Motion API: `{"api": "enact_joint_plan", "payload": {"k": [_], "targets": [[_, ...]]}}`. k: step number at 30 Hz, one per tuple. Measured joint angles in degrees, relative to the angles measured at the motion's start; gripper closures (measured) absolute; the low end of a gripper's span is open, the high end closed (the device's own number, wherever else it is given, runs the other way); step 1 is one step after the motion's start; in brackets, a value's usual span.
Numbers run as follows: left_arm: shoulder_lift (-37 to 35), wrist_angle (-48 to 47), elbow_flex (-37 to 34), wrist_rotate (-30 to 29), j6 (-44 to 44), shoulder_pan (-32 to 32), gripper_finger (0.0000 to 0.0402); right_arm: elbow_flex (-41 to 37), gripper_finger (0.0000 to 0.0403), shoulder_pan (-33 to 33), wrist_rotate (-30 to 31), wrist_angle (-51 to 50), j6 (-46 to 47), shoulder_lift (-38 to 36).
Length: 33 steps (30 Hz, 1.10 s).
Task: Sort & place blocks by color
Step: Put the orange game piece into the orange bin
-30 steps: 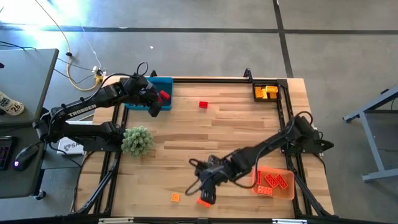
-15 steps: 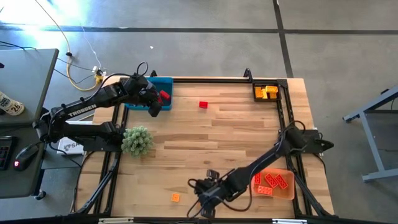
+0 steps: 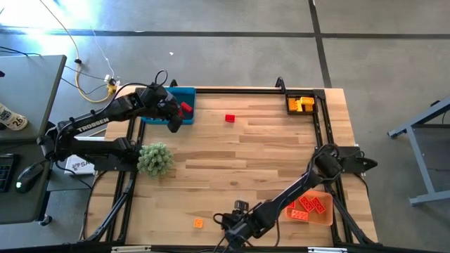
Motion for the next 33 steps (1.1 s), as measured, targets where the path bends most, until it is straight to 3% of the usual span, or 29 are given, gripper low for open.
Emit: {"api": "enact_joint_plan", "payload": {"k": [14, 21, 33], "targets": [[0.0, 0.0, 0.0, 0.0, 0.1, 0.0, 0.0218, 0.0, 0.0201, 0.0, 1.3, 0.0, 3.5, 0.8], [0.0, 0.0, 0.0, 0.0, 0.5, 0.0, 0.0218, 0.1, 0.0201, 0.0, -2.6, 2.2, 3.7, 3.1], [0.0, 0.0, 0.0, 0.0, 2.7, 0.0, 0.0218, 0.1, 0.0202, -0.1, -3.4, 0.8, 7.9, 5.3]]}}
